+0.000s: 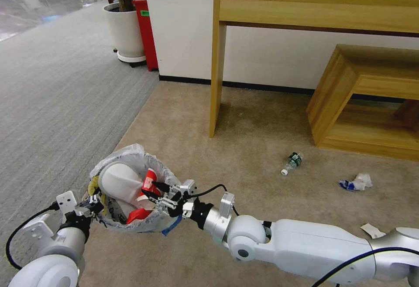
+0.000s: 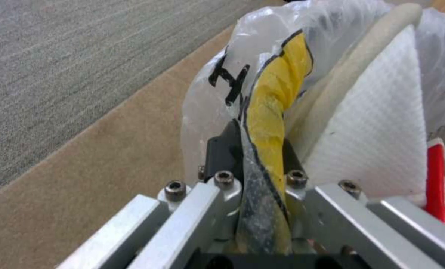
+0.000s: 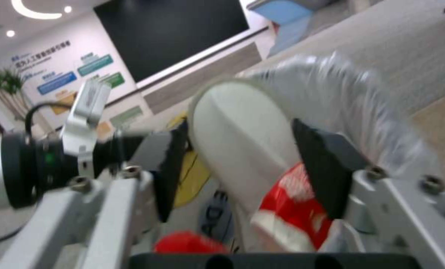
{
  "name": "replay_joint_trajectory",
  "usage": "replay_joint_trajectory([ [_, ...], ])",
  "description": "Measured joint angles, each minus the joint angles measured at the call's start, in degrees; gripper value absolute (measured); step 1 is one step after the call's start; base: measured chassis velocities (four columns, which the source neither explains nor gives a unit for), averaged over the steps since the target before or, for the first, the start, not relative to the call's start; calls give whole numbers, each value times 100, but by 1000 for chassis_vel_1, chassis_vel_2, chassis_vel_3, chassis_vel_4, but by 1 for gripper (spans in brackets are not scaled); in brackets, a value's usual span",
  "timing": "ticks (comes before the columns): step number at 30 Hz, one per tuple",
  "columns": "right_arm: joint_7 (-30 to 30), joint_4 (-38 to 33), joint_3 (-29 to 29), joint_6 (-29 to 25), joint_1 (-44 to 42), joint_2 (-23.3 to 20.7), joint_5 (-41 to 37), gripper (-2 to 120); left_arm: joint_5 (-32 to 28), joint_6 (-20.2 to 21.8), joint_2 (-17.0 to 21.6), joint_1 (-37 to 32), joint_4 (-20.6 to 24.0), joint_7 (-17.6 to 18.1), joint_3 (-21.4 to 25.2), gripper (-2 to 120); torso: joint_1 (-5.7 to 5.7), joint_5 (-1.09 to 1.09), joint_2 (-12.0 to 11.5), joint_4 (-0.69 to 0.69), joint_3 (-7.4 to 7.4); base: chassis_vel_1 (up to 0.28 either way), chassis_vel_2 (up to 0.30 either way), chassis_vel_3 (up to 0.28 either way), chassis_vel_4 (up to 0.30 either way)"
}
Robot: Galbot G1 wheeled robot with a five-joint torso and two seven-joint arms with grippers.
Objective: Pick up the trash bin and place the garbage on the floor into it.
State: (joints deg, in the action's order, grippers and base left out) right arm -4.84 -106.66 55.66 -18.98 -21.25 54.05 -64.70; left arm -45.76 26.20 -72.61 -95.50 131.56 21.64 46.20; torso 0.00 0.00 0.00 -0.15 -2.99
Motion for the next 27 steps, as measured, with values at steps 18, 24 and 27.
replay_joint_trajectory([
  [18, -433, -65, -1439, 171, -563, -28, 111, 100, 189, -27, -40, -82, -73, -89, -20, 3, 0, 0, 0, 1, 0, 0, 0, 0, 0],
  [24, -892, 31, -2290, 332, -840, -146, 331, 100, 261, -41, -68, -83, -93, -118, -44, 3, 0, 1, 0, 1, 0, -19, -25, -23, -29],
  [27, -1022, 133, -2790, 373, -1017, -273, 440, 100, 270, -44, -82, -69, -102, -123, -61, 3, 0, 1, 0, 0, 0, -56, -55, -42, -50],
])
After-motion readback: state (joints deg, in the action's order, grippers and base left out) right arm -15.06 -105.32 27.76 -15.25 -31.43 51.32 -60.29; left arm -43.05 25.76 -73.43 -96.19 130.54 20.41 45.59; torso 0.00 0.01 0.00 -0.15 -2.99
